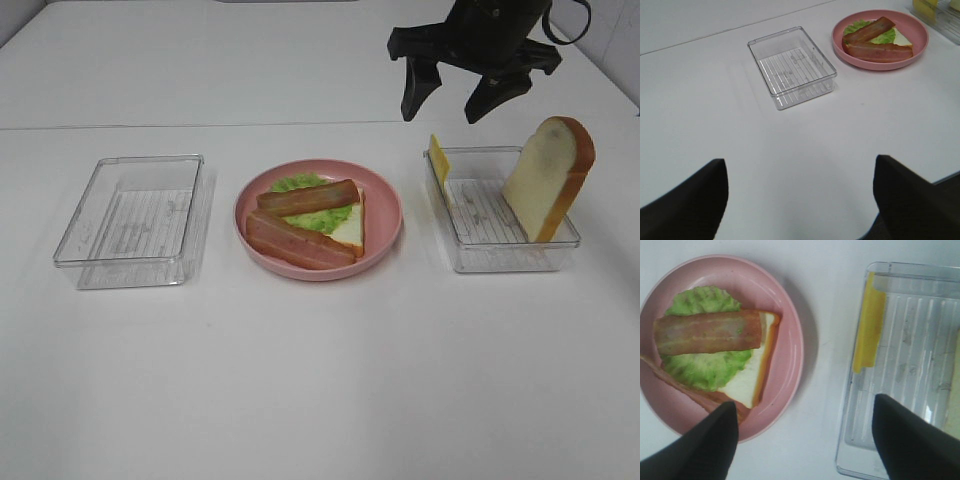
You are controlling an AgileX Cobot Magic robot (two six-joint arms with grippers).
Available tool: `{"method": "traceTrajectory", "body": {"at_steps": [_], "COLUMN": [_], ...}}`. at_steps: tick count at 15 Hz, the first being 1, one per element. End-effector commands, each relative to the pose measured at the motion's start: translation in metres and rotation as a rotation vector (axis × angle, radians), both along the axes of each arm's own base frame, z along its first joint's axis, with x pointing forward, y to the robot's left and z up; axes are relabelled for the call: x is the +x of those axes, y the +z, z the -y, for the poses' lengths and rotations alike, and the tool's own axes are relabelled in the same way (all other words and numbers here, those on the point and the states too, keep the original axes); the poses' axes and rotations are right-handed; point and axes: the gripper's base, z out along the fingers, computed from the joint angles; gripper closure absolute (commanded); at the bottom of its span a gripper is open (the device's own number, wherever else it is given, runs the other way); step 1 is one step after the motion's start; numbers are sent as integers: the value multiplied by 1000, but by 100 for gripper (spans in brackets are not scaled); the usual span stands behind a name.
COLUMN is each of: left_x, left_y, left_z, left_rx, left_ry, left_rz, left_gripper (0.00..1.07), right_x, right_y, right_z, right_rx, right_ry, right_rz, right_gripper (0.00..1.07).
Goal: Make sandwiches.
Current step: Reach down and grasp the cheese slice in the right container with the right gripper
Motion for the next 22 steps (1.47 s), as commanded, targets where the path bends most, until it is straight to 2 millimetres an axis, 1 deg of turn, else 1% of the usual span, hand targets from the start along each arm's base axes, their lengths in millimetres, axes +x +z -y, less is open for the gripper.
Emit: {"method": "traceTrajectory", "body": {"at_steps": [1, 3, 4, 6, 8, 12, 13, 14, 15, 19, 22], "left_x": [-2, -2, -2, -2, -2, -2, -2, -2, -2, -2, -2], "left_y": [-1, -1, -1, -1, -1, -1, -1, -1, -1, -1, -1], "left_z": [0, 0, 0, 0, 0, 0, 0, 0, 0, 0, 0], "left_rx": [-15, -15, -15, -15, -15, -15, -15, -15, -15, -15, -15], "left_ry": [0, 0, 0, 0, 0, 0, 0, 0, 0, 0, 0], "left_rz": [23, 23, 23, 23, 23, 23, 23, 23, 23, 23, 23], "left_gripper": [30, 30, 30, 30, 30, 30, 30, 30, 30, 30, 30], "right_x": [8, 16, 19, 26, 33, 42, 44, 48, 49, 51, 54], "right_y": [1, -2, -6, -14, -29, -57, -66, -79, -82, -81, -79], "right_z": [16, 25, 26, 32, 35, 34, 34, 33, 33, 32, 32], "right_rx": [-7, -4, -5, -14, -25, -50, -54, -59, -58, -49, -41], "right_ry": [-46, -71, -74, -90, -98, -80, -81, -76, -78, -83, -89], "right_rz": [24, 61, 75, 92, 88, 73, 63, 64, 68, 89, 120], "right_gripper": [41, 46, 47, 48, 48, 48, 48, 48, 48, 56, 59]}}
